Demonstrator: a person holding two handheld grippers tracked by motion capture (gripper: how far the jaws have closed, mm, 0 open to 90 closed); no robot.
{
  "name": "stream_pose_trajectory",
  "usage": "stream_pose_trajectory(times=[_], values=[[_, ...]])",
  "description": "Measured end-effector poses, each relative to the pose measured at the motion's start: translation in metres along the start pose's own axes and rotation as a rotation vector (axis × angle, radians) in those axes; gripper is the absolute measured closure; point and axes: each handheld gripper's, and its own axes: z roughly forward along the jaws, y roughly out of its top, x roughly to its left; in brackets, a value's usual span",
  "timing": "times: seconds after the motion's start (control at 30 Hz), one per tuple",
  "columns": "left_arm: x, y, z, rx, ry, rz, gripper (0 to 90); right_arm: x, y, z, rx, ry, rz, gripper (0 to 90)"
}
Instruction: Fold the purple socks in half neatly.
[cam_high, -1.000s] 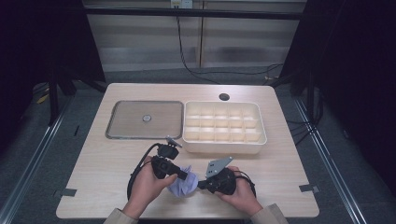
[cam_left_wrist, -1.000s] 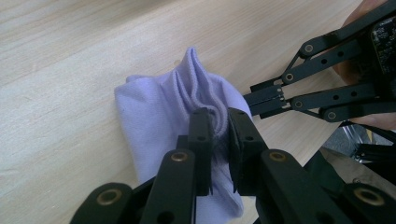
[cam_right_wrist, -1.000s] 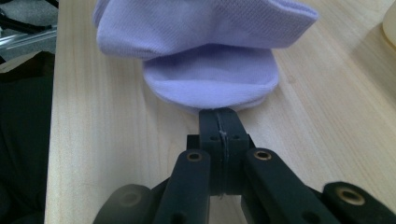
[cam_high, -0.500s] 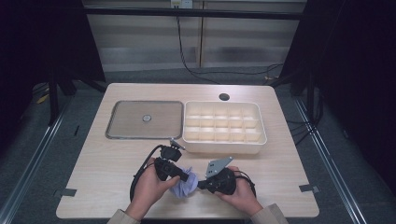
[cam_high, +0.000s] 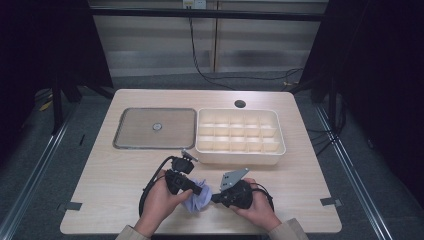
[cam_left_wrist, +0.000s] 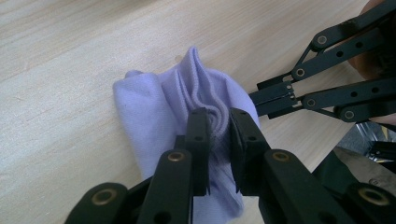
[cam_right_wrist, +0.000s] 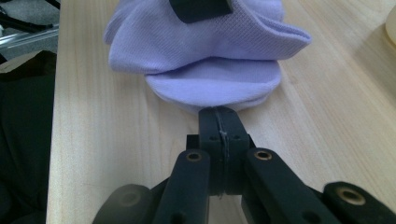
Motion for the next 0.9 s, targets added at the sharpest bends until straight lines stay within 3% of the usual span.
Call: stream_pose_trajectory(times=[0.53,0.7,0.9], values=[[0.0033,-0.0030,-0.0042,0.013,0.017,-0.001,79.1,0.0001,0.0002,0.0002,0.001,0.002,-0.005,89.6],[0.0034,-0.0036,0.0002,0.002,-0.023,-0.005,76.1,0.0001,0.0002,0.0002,0.001,0.002,-0.005,89.5],[0.0037,-0.0026,-0.0025,-0.010,-0.029,-0.002,70.2,0.0000,0.0001,0.0001,0.000,0.001,0.001,89.0]])
